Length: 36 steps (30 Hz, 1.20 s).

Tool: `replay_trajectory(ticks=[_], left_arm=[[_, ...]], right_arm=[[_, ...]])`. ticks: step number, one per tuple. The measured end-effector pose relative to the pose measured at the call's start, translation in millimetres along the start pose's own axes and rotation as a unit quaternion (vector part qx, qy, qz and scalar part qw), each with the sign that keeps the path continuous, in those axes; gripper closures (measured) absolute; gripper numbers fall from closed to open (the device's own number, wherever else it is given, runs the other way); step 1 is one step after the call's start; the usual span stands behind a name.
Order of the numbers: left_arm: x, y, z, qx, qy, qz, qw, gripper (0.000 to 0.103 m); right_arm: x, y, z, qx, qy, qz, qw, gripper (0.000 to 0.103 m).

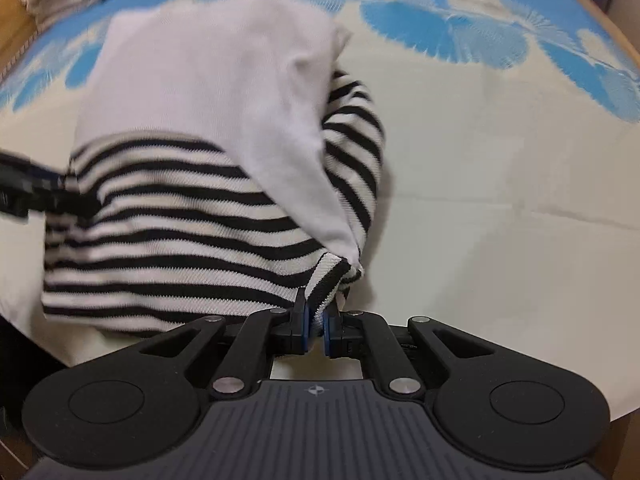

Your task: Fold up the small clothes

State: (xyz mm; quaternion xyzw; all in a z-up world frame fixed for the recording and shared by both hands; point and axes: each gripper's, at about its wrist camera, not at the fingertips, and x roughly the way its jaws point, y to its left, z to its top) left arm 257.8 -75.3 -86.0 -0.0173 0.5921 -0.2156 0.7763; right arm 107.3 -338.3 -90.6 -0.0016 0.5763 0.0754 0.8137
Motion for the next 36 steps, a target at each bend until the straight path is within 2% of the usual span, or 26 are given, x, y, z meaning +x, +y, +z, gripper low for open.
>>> replay_trajectory(ticks=[4, 7, 9, 12, 14, 15, 18, 22, 24, 25, 26, 28, 31, 34, 36], left_arm=[[-11, 17, 11, -0.039, -0.012, -0.024, 0.9989, 0.027], [-23, 30, 22, -0.093, -0.038, -0.065, 0.9929, 0.027], [-28, 38, 29, -0.131, -0.063, -0.084, 0.9858, 0.027], [-29, 57, 40, -0.205, -0.100, -0.129, 0.9652, 0.027], [-22, 64, 45, -0.240, -0.108, -0.142, 0.9543, 0.027], [-16, 67, 49, -0.251, -0.106, -0.141, 0.9518, 0.027], [5, 71, 59, -0.279, -0.090, -0.135, 0.9464, 0.017], [35, 79, 64, -0.316, -0.080, -0.140, 0.9350, 0.016], [43, 78, 65, -0.308, -0.086, -0.129, 0.9387, 0.025], [46, 79, 66, -0.303, -0.086, -0.126, 0.9409, 0.037], [49, 80, 66, -0.298, -0.086, -0.126, 0.9424, 0.053], [46, 81, 69, -0.287, -0.087, -0.129, 0.9451, 0.068], [25, 85, 74, -0.278, -0.112, -0.113, 0.9473, 0.071], [-12, 90, 82, -0.244, -0.160, -0.071, 0.9538, 0.070], [-30, 102, 83, -0.242, -0.179, -0.051, 0.9524, 0.068]], right_arm=[[0, -1, 4, 0.006, 0.011, 0.026, 1.000, 0.098], [0, -9, 8, 0.017, 0.010, 0.046, 0.999, 0.098], [-3, -10, 7, 0.013, 0.004, 0.050, 0.999, 0.098], [-4, -15, 4, 0.014, -0.005, 0.056, 0.998, 0.098], [-5, -17, 5, 0.014, -0.011, 0.063, 0.998, 0.098], [-4, -17, 5, 0.014, -0.011, 0.066, 0.998, 0.098], [-3, -20, 5, 0.015, -0.004, 0.070, 0.997, 0.098], [2, -23, 9, 0.010, 0.008, 0.071, 0.997, 0.098], [2, -23, 10, 0.010, 0.011, 0.071, 0.997, 0.098], [2, -23, 11, 0.010, 0.010, 0.071, 0.997, 0.098], [2, -23, 12, 0.010, 0.010, 0.072, 0.997, 0.098], [3, -21, 13, 0.010, 0.009, 0.072, 0.997, 0.098], [1, -18, 16, 0.010, 0.000, 0.080, 0.997, 0.098], [-6, -16, 22, 0.039, -0.032, 0.120, 0.991, 0.098], [-13, -10, 28, 0.046, -0.062, 0.145, 0.986, 0.098]])
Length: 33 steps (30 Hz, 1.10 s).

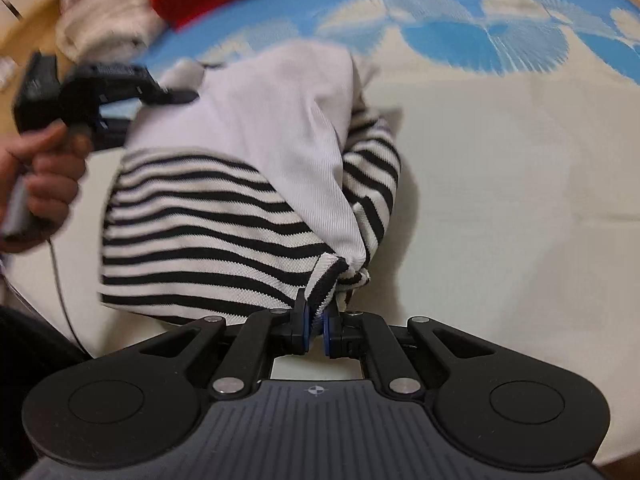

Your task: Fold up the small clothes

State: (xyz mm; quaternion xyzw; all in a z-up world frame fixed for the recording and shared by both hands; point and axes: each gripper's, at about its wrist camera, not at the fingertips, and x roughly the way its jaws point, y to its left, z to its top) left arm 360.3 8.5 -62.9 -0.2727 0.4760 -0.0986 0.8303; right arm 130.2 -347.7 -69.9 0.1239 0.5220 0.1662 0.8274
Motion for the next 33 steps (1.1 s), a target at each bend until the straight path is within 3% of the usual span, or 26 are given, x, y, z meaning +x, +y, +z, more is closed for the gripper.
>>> replay_trajectory(ticks=[2, 4, 7, 10, 12, 13, 15, 17, 19, 21, 22, 26, 28, 33], left_arm=[[-16, 8, 8, -0.003, -0.021, 0.025, 0.9995, 0.050], [-37, 8, 11, 0.019, -0.065, 0.077, 0.9948, 0.038], [-65, 9, 11, 0.052, -0.077, 0.068, 0.9934, 0.038], [-77, 6, -3, 0.083, -0.017, -0.004, 0.9964, 0.039], [-76, -3, -23, 0.133, 0.032, -0.022, 0.9904, 0.040], [-72, -7, -33, 0.160, 0.050, -0.013, 0.9858, 0.042], [-49, -8, -58, 0.205, 0.098, 0.042, 0.9728, 0.045], [-26, 1, -76, 0.223, 0.127, 0.115, 0.9597, 0.025], [-23, 10, -75, 0.194, 0.121, 0.127, 0.9653, 0.020], [-29, 14, -69, 0.157, 0.125, 0.117, 0.9727, 0.022], [-35, 11, -65, 0.155, 0.120, 0.117, 0.9736, 0.024], [-63, 0, -57, 0.164, 0.080, 0.100, 0.9781, 0.026], [-73, 1, -53, 0.155, 0.074, 0.098, 0.9802, 0.026], [-76, 7, -33, 0.140, 0.070, 0.129, 0.9792, 0.026]], right_arm=[[-1, 12, 5, -0.006, -0.023, 0.020, 1.000, 0.098], [4, 25, 6, -0.018, -0.026, 0.026, 0.999, 0.098], [19, 39, 6, -0.041, -0.008, 0.014, 0.999, 0.098], [29, 42, 6, -0.045, 0.006, -0.016, 0.999, 0.098], [32, 41, 7, -0.045, 0.008, -0.028, 0.999, 0.098], [32, 41, 7, -0.047, 0.007, -0.032, 0.998, 0.098], [34, 40, 6, -0.045, 0.005, -0.036, 0.998, 0.098], [33, 41, 3, -0.043, 0.003, -0.039, 0.998, 0.096], [30, 45, 4, -0.036, 0.001, -0.042, 0.998, 0.090], [19, 44, 5, -0.026, -0.023, -0.056, 0.998, 0.085], [12, 41, 8, -0.010, -0.044, -0.058, 0.997, 0.078], [-25, 22, 18, 0.061, -0.156, -0.035, 0.985, 0.074], [-30, 15, 24, 0.083, -0.186, -0.022, 0.979, 0.065], [-2, 6, 42, 0.127, -0.162, 0.000, 0.979, 0.057]])
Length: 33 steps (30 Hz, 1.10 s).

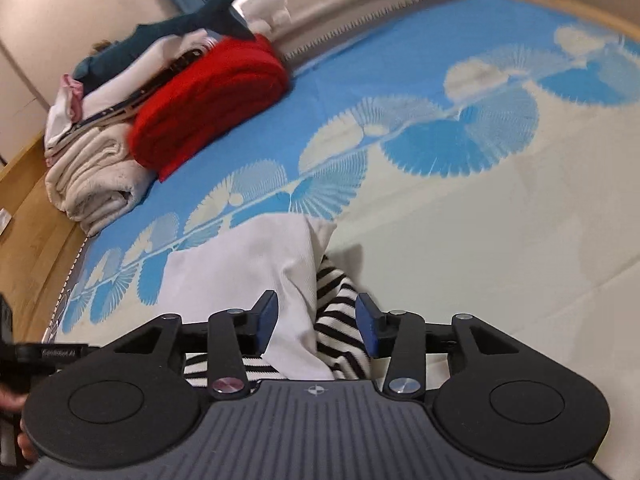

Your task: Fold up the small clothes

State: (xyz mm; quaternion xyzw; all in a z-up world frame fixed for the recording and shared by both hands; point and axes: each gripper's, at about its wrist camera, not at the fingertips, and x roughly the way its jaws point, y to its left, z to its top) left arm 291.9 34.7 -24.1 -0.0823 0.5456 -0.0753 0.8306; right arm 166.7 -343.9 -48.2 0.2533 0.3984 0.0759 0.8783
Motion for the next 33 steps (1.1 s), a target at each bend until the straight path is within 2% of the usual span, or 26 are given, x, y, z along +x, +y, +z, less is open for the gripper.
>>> replay_trajectory(ticks=[3, 7, 12, 14, 15, 16, 18, 19, 20, 22, 24, 27, 28, 30, 32, 33], left_arm=[[-2, 14, 4, -0.006, -0.004, 0.000, 1.0000, 0.026], [-9, 24, 6, -0.007, -0.014, -0.013, 0.9998, 0.026], [-12, 30, 8, -0.013, -0.016, -0.023, 0.9995, 0.026], [-13, 29, 8, -0.010, -0.016, -0.028, 0.9994, 0.026], [-13, 27, 8, -0.006, -0.017, -0.034, 0.9993, 0.026], [-13, 25, 7, -0.001, -0.016, -0.042, 0.9990, 0.026], [-12, 18, 6, 0.011, -0.013, -0.060, 0.9980, 0.026], [-11, 13, 5, 0.018, -0.010, -0.075, 0.9970, 0.026], [-8, 7, 3, 0.026, -0.004, -0.090, 0.9956, 0.026], [-2, -6, -3, 0.050, 0.012, -0.111, 0.9924, 0.026], [12, -19, -12, 0.083, 0.034, -0.114, 0.9894, 0.026], [45, -29, -30, 0.132, 0.072, -0.050, 0.9874, 0.023], [52, -28, -33, 0.132, 0.080, -0.041, 0.9872, 0.022], [49, -23, -30, 0.108, 0.080, -0.051, 0.9896, 0.022], [34, -22, -26, 0.097, 0.061, -0.059, 0.9917, 0.025], [27, -21, -26, 0.095, 0.050, -0.066, 0.9920, 0.025]], right_arm=[[26, 5, 5, 0.023, 0.014, 0.003, 1.000, 0.050], [60, 13, 10, 0.052, 0.016, -0.013, 0.998, 0.043], [104, 18, 14, 0.098, 0.042, -0.007, 0.994, 0.043], [110, 22, 16, 0.101, 0.030, -0.004, 0.994, 0.075], [107, 25, 19, 0.092, 0.012, -0.006, 0.996, 0.100], [101, 29, 22, 0.081, -0.021, -0.014, 0.996, 0.101], [81, 36, 29, 0.070, -0.095, -0.004, 0.993, 0.101], [76, 37, 31, 0.062, -0.115, -0.004, 0.991, 0.101], [77, 39, 32, 0.051, -0.116, -0.027, 0.992, 0.101], [89, 36, 31, 0.041, -0.089, -0.074, 0.992, 0.101], [101, 38, 26, 0.019, -0.062, -0.099, 0.993, 0.101], [118, 44, 14, -0.027, -0.019, -0.123, 0.992, 0.098], [118, 44, 12, -0.034, -0.017, -0.131, 0.991, 0.093], [104, 46, 9, -0.027, -0.028, -0.129, 0.991, 0.084], [80, 48, 9, -0.016, -0.046, -0.107, 0.993, 0.074], [69, 48, 7, -0.017, -0.051, -0.090, 0.994, 0.063]])
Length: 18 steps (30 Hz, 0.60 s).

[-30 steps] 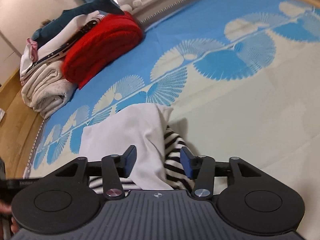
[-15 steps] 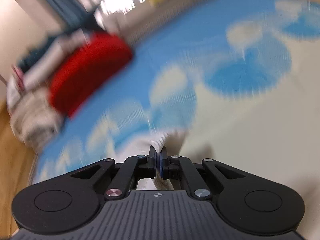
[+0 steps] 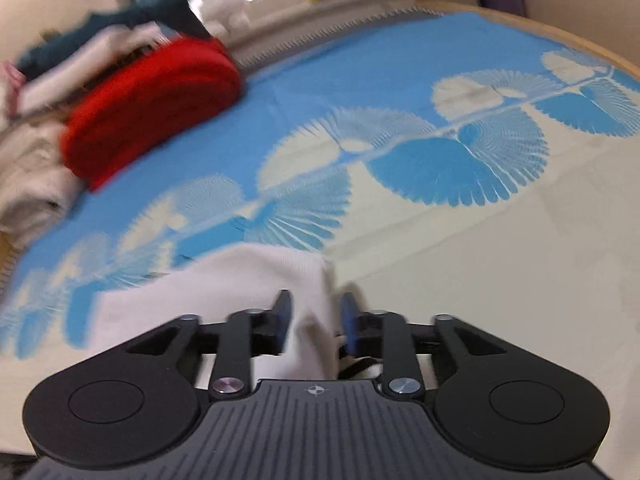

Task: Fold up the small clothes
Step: 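Open both grippers and lift them away from the folded hoodie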

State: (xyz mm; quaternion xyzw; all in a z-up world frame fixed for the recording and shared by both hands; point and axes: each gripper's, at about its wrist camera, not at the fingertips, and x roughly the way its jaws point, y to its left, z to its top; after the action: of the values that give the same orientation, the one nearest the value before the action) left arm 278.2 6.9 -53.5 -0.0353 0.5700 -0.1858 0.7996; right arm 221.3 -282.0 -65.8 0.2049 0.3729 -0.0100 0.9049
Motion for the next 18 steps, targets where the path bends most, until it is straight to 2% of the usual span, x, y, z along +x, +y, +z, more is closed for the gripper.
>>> replay_trajectory(ticks=[1, 3, 5, 6, 8, 9, 10, 12, 15, 17, 18], left_arm=[[-8, 0, 0, -0.002, -0.011, -0.012, 0.9999, 0.025], [-16, 2, -1, -0.010, -0.017, -0.033, 0.9992, 0.025], [-10, 3, -4, -0.009, -0.005, -0.026, 0.9996, 0.025], [0, 3, -8, -0.006, 0.014, -0.007, 0.9999, 0.025], [17, 6, -13, -0.004, 0.041, 0.017, 0.9990, 0.019], [18, 6, -14, -0.008, 0.041, 0.013, 0.9990, 0.019], [14, 5, -14, -0.011, 0.033, 0.014, 0.9993, 0.019], [-3, -1, -14, -0.004, -0.002, 0.041, 0.9992, 0.020], [-45, -16, -21, 0.014, -0.075, 0.067, 0.9948, 0.018], [-73, -25, -29, 0.019, -0.118, 0.097, 0.9881, 0.013], [-87, -31, -36, 0.018, -0.140, 0.118, 0.9829, 0.010]], right_arm=[[-12, 1, -1, -0.008, -0.001, 0.022, 1.000, 0.053], [-27, 4, -4, -0.047, 0.017, 0.062, 0.997, 0.045], [-27, 6, -16, -0.092, 0.072, 0.075, 0.990, 0.044], [-20, 5, -24, -0.118, 0.110, 0.058, 0.985, 0.044], [-2, -2, -45, -0.170, 0.180, -0.013, 0.969, 0.045], [5, -8, -52, -0.183, 0.205, -0.034, 0.961, 0.043], [6, -13, -54, -0.185, 0.213, -0.040, 0.958, 0.043], [-5, -17, -49, -0.178, 0.193, -0.042, 0.964, 0.043], [-45, -13, -39, -0.197, 0.117, -0.054, 0.972, 0.044], [-76, -10, -36, -0.197, 0.069, -0.046, 0.977, 0.040], [-92, -10, -37, -0.193, 0.047, -0.041, 0.979, 0.031]])
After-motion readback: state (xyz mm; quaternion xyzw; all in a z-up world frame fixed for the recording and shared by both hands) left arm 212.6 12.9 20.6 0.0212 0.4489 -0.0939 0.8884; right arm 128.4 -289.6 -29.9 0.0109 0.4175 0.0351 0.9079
